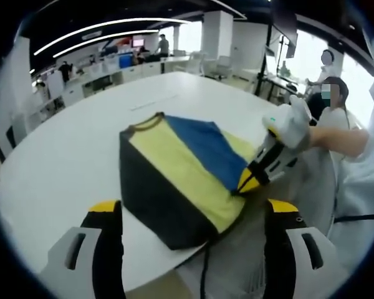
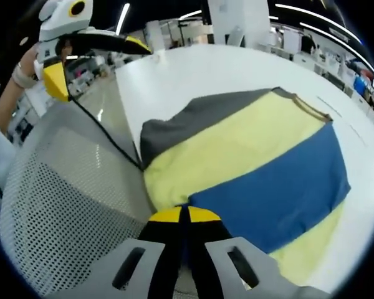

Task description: Fold the garment on the visible template until the final outline fits inside the template.

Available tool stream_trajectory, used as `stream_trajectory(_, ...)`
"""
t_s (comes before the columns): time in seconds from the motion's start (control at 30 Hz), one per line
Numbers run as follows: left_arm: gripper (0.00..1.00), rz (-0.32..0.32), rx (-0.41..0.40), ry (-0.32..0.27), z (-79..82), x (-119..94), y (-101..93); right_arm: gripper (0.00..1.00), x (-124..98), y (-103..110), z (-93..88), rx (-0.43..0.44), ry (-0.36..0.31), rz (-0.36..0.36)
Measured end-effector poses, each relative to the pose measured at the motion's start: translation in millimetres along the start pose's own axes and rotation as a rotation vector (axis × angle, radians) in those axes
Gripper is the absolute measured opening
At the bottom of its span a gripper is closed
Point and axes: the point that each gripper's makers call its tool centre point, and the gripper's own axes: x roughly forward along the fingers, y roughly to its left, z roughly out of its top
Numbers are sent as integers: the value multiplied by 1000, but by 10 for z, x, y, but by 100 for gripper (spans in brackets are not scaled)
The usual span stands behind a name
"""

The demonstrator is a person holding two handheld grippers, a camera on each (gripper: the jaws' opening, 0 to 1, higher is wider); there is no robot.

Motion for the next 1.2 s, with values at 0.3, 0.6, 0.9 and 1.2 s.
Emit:
stream_trajectory(0.3,93,8,13,-3,49,-41,3,2,-198,-196,4,12,-15,-47)
stream_trajectory(0.6,92,17,25,-12,97,-72,7,2,-464,-481,23,-3,-29,-118)
stream_trajectory(0.9,92,23,32,-15,125,-89,-3,2,-677,-688,22,-13,-34,-168)
stream_trajectory(1.2,92,37,36,-21,151,-136,1,2,-854,-926,-35,-30,-13,-223)
